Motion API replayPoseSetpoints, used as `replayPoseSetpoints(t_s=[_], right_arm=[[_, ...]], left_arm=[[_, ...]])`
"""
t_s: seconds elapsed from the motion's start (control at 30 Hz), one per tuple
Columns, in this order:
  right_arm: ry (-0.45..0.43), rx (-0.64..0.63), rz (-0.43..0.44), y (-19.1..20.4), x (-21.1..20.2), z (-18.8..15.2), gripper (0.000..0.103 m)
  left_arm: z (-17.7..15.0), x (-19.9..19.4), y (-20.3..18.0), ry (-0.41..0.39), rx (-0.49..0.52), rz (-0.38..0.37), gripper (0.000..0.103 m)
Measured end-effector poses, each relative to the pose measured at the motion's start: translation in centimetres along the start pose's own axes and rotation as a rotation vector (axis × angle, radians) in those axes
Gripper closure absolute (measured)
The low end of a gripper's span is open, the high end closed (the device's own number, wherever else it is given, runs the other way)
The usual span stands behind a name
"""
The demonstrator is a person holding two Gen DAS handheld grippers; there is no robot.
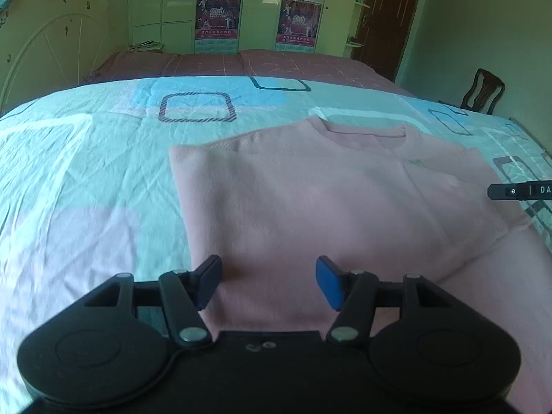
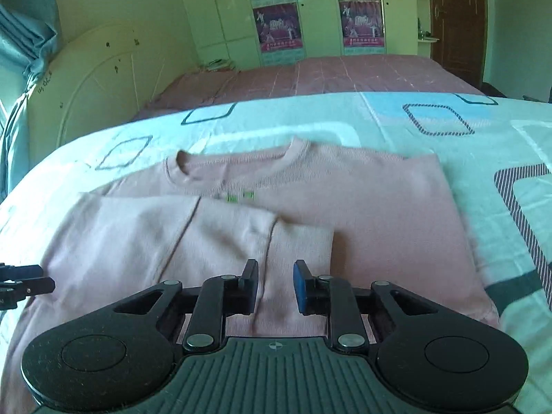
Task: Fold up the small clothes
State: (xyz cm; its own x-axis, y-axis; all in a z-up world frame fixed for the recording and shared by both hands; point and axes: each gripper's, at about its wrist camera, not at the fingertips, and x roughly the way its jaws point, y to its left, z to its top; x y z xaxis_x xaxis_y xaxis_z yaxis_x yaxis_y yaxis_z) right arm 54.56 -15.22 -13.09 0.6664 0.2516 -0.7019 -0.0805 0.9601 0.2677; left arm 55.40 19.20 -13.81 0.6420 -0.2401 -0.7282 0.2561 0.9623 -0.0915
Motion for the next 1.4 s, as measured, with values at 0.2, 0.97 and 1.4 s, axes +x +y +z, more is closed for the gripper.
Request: replayPoseSetpoints(t_s=[0.2, 0.97, 1.4], right_arm=[[0.112, -0.033, 0.077, 3.1, 8.0, 2.9, 0.081], [0.044, -0.151, -0.033, 1.1, 7.0, 0.9, 0.085], [0.042, -0.210, -0.069, 2.1, 2.9, -3.2, 0.042]], left_arm=[[5.4, 7.0, 0.8, 0.040, 0.036, 0.031, 0.042], [1.7, 4.8, 0.8, -0.029, 0.070, 0.018, 0.034], [-2.1, 1.3, -2.5, -0.011, 0.095, 0.061, 0.031]])
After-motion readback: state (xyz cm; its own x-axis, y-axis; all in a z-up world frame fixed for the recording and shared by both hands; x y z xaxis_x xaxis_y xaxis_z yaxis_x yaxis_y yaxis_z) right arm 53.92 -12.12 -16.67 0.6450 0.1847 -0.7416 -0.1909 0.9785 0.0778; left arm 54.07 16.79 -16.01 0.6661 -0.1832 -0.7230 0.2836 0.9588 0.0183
